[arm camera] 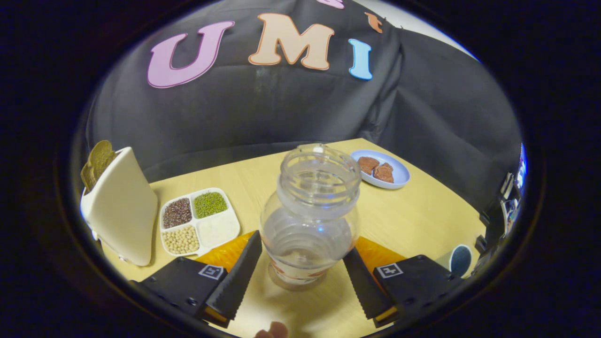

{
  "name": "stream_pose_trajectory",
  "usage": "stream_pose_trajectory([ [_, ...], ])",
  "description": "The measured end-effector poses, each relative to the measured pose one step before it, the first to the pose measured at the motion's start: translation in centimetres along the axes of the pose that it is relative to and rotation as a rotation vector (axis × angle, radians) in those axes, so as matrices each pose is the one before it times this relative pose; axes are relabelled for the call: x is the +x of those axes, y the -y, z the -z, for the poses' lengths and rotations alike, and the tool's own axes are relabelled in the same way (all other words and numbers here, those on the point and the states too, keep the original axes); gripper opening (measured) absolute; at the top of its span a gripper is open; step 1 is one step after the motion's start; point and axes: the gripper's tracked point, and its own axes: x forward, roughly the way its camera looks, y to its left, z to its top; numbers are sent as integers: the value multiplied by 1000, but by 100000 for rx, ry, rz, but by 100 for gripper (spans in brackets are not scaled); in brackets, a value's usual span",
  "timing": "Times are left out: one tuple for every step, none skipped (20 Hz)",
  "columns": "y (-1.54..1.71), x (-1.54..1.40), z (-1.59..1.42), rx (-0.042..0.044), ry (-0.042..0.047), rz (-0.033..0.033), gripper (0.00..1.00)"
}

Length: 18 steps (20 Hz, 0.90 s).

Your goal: Take the bottle from table, then pour the juice into the cup, finally place the bottle on the coaster

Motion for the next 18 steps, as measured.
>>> stream_pose_trajectory([
  [88, -425, -42, 129, -24, -577, 100],
  [-90, -547, -215, 88, 111, -1082, 100],
  [57, -641, -187, -31, 351, -1285, 100],
  [-85, -718, -366, -135, 584, -1495, 100],
  [32, -816, -268, -268, 514, -1482, 100],
  [0, -914, -489, -406, 1047, -2017, 100],
  [325, -754, -446, -733, 704, -1269, 100],
  [426, -975, -450, -1313, 609, -1051, 100],
  [577, -845, -455, -1620, 662, -975, 100],
  [373, -935, -603, -1684, 756, -1870, 100],
  [91, -866, -556, -1487, 1156, -2668, 100],
  [-223, -1002, -763, -1384, 1127, -4640, 100],
  [-528, -1044, -688, -476, 787, -5895, 100],
  [-553, -1045, -1111, -170, 2389, -5321, 100],
  [-381, -816, -988, -909, 1782, -4726, 100],
  [-132, -1119, -999, -1847, 1197, -3632, 100],
  [22, -903, -724, -2639, 920, -3274, 100],
  [-26, -925, -769, -3166, 142, -2983, 100],
])
